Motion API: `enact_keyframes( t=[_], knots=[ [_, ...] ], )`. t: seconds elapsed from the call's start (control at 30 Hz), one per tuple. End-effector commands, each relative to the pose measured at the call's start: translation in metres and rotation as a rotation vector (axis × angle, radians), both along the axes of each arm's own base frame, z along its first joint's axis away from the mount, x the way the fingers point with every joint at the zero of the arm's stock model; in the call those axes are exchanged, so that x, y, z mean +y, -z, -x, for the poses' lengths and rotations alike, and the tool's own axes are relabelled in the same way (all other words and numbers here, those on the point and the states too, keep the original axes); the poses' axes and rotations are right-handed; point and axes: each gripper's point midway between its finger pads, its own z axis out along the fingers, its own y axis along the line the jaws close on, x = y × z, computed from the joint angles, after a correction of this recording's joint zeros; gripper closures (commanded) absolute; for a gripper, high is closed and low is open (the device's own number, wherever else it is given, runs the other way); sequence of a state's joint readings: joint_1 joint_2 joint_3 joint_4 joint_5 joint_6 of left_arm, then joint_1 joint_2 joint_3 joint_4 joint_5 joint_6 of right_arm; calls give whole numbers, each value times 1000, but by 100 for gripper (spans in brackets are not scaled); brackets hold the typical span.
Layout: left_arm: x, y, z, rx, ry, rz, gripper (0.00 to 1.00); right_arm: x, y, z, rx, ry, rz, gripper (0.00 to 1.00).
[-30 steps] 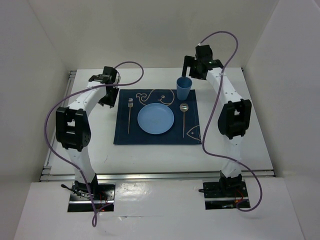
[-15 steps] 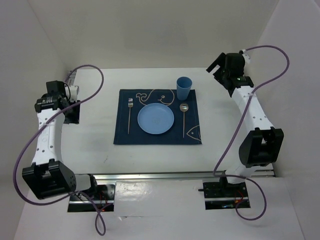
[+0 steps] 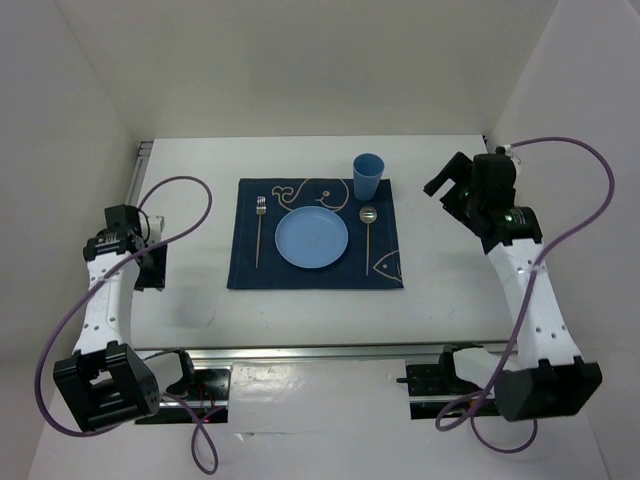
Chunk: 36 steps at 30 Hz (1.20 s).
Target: Set the dinner table for one person
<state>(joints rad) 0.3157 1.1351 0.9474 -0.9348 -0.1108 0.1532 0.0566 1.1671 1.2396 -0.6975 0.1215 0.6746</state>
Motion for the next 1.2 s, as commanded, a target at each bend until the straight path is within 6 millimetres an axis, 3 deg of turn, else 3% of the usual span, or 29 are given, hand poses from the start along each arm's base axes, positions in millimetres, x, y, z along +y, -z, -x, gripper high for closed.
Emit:
enact_keyframes(
  t=[0.0,0.1,0.23,0.27,0.37,0.5,0.73,0.97,1.17],
  knots=[
    [8,-14,-14,-98,-17,-36,47,10,-1,32,37,-88,1,0],
    [12,-26,-22,-92,-13,-46,47,23,-18,49,38,-165,-32,0],
    [14,-42,-35,-99,-25,-27,47,26,-15,73,114,-211,-28,0],
    [17,-51,-42,-123,-39,-40,47,30,-23,77,109,-232,-44,0],
    [21,-57,-44,-104,-37,-51,47,44,-22,94,150,-306,-98,0],
    [41,-61,-43,-96,-59,-161,47,48,-26,108,137,-328,-115,0],
    [55,-60,-45,-110,-8,-260,47,56,-18,120,167,-327,-181,0],
    [38,-54,-51,-106,-65,-131,47,47,-6,124,202,-274,-157,0],
    [42,-55,-59,-149,-92,-142,47,50,-14,121,171,-293,-161,0]
  ],
)
